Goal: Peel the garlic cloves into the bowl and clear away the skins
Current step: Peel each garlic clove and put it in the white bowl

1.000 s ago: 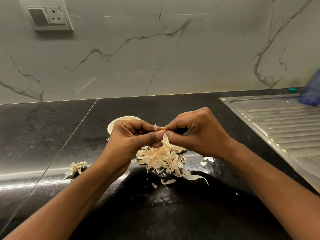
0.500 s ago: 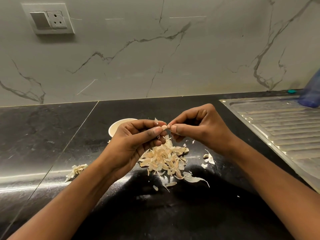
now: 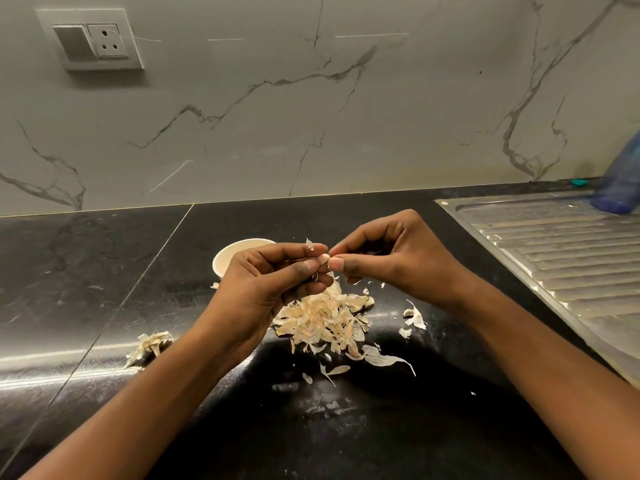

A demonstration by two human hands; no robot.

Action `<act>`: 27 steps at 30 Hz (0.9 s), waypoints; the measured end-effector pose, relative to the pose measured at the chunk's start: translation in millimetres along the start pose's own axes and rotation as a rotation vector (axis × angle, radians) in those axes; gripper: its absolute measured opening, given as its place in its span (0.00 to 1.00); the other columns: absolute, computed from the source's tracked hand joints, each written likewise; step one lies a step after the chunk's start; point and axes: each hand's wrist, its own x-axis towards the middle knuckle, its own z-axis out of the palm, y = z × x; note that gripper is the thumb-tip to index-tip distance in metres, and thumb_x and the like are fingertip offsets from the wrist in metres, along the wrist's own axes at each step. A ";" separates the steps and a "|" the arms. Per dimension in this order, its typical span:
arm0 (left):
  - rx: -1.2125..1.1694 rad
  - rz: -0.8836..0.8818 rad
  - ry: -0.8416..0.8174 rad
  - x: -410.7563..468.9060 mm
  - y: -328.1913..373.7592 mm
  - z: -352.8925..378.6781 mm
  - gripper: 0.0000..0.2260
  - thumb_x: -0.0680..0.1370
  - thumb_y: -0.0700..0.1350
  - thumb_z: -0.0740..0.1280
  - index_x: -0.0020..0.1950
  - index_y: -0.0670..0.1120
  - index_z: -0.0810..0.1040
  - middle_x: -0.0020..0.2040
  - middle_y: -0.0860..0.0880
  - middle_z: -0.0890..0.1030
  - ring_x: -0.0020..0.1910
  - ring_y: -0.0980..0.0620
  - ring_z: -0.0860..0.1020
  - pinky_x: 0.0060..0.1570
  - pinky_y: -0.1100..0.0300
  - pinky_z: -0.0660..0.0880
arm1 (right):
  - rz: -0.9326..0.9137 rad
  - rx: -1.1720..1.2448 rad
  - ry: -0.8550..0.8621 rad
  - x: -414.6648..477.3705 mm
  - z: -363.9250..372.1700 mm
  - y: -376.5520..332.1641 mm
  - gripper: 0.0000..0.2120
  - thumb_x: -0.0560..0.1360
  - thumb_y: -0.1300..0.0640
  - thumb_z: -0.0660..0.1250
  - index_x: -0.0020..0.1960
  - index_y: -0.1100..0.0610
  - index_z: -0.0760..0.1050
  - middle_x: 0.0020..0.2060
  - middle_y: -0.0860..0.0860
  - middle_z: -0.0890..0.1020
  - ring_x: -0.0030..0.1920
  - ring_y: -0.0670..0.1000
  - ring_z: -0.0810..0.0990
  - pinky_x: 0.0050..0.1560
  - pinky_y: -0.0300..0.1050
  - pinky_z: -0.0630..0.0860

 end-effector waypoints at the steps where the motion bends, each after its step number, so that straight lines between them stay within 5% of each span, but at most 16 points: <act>1: 0.004 -0.002 -0.002 0.0 -0.5 0.1 0.13 0.76 0.35 0.70 0.60 0.36 0.83 0.53 0.35 0.86 0.48 0.41 0.87 0.45 0.58 0.85 | 0.002 -0.002 -0.002 0.3 0.5 0.4 0.08 0.76 0.62 0.78 0.54 0.63 0.87 0.44 0.54 0.89 0.43 0.54 0.88 0.45 0.45 0.85; 27: 0.228 0.277 0.032 -4.9 -3.3 1.4 0.06 0.70 0.36 0.76 0.46 0.38 0.85 0.47 0.37 0.87 0.43 0.37 0.88 0.45 0.52 0.86 | 0.075 0.078 0.033 0.2 11.6 -0.3 0.05 0.77 0.63 0.76 0.52 0.63 0.87 0.41 0.57 0.89 0.41 0.58 0.88 0.42 0.45 0.85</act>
